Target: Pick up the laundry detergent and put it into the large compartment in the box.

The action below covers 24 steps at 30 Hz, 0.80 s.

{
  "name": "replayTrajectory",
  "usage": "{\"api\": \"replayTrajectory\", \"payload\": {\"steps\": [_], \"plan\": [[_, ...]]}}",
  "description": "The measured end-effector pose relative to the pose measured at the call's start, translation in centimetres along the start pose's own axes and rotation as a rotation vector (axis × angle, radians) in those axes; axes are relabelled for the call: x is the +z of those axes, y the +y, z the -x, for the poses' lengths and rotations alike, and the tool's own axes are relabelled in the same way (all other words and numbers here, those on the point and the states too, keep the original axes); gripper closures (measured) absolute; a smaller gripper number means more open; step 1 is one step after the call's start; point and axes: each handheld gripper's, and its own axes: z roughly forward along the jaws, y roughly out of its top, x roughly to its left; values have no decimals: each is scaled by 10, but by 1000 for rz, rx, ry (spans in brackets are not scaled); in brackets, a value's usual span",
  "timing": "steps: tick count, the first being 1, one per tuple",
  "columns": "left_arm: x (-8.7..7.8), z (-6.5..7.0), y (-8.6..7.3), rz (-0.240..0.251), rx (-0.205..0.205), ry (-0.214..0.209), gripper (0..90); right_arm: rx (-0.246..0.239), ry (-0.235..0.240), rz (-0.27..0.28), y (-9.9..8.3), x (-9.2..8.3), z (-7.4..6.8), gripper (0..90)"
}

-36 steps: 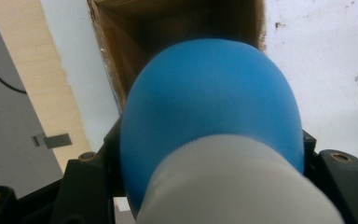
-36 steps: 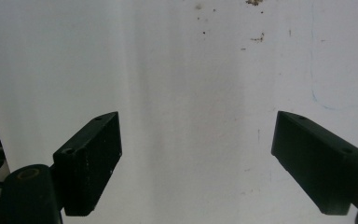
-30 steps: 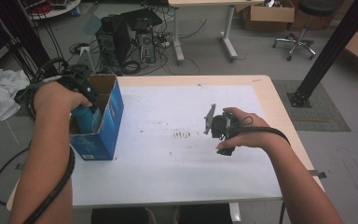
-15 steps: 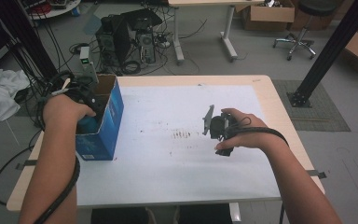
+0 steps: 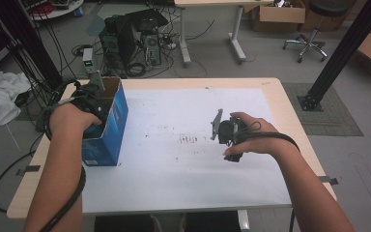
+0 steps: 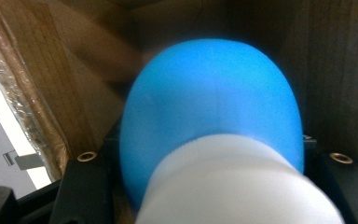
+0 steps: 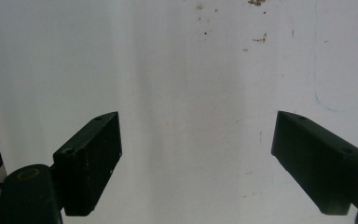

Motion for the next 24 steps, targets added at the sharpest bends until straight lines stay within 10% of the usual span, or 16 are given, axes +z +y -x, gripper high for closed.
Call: {"api": "replayTrajectory", "payload": {"steps": [24], "plan": [[1,-5,-5,12,-7,-3,378,2,-4,1,1,-1,-2,160]]}}
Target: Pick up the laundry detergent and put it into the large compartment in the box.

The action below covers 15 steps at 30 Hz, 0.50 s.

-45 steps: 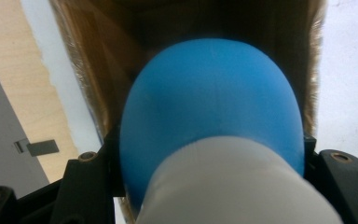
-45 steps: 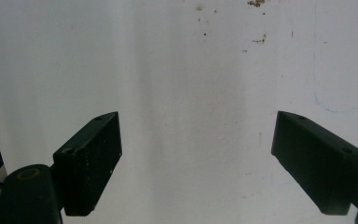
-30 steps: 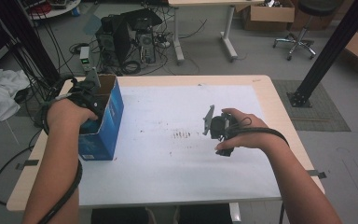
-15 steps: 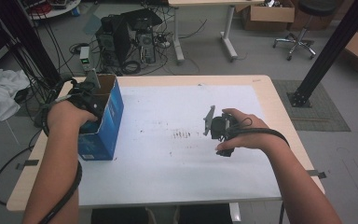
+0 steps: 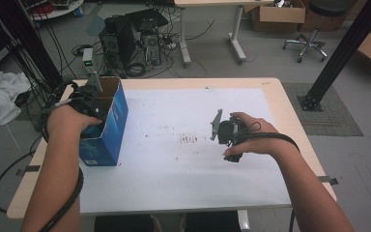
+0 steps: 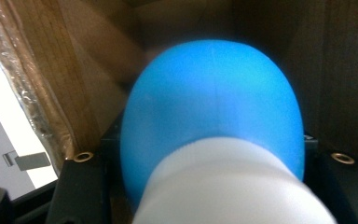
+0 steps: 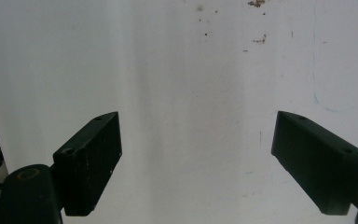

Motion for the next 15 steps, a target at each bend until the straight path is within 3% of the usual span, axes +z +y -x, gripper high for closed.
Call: {"api": "replayTrajectory", "payload": {"steps": [15], "plan": [[-10,6,1,14,-1,20,314,1,-3,2,-1,-1,0,160]]}}
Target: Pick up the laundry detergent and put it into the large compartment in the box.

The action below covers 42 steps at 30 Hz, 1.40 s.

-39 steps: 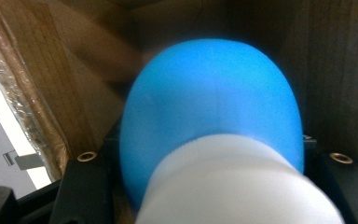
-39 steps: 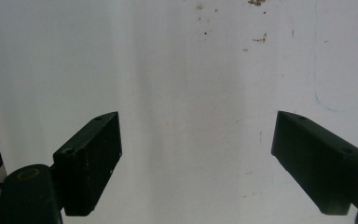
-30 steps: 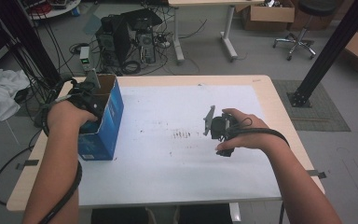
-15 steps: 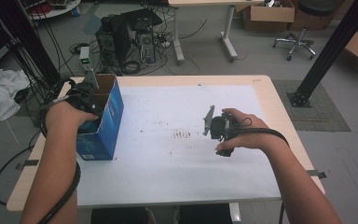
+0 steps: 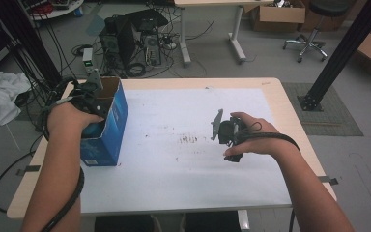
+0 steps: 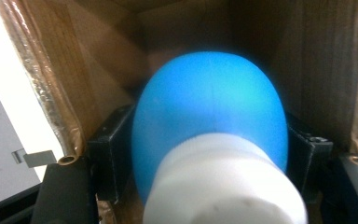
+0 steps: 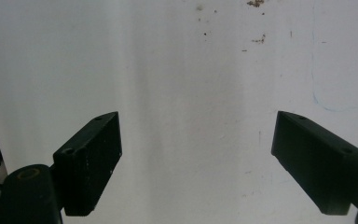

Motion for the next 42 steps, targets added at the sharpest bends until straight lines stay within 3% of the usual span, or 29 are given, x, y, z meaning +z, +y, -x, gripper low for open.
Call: {"api": "replayTrajectory", "payload": {"steps": [20,27,42], "plan": [[-15,0,-1,-1,8,3,250,2,-1,-3,-2,-2,0,160],[-20,3,-2,1,7,19,188,1,0,-2,-2,-2,0,160],[-31,7,-5,5,46,58,70,-3,0,-12,-1,-4,1,160]]}}
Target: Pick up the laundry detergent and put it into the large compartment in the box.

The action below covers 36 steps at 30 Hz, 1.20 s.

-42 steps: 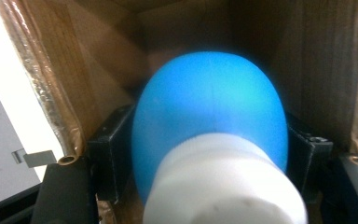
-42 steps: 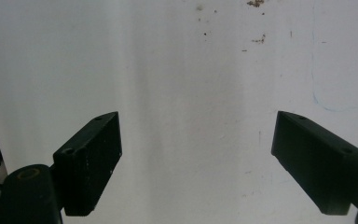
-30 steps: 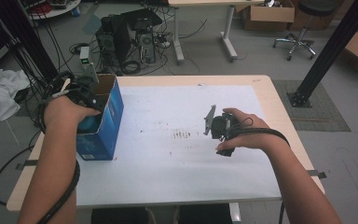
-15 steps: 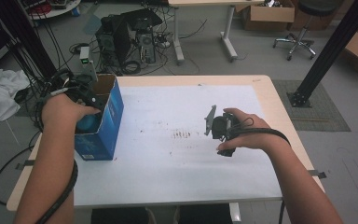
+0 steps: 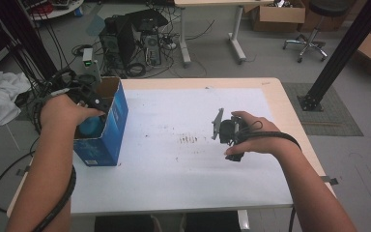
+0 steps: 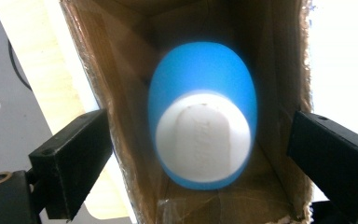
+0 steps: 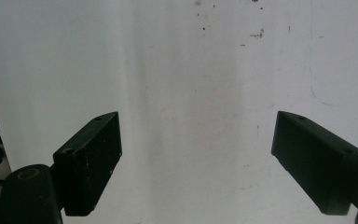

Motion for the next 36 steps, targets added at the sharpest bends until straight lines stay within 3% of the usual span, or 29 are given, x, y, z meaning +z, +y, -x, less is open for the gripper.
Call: {"api": "replayTrajectory", "payload": {"steps": [9,17,29,33,36], "plan": [[-8,5,-1,10,31,5,2,-2,2,-2,1,1,0,160],[-15,11,-2,34,54,10,1,-1,2,-2,0,0,0,160],[-48,19,-5,86,114,36,1,1,2,1,0,-3,0,160],[-59,25,-5,96,157,31,1,4,2,-2,0,-4,1,160],[-68,33,-4,102,221,25,1,1,3,-6,1,-5,1,160]]}}
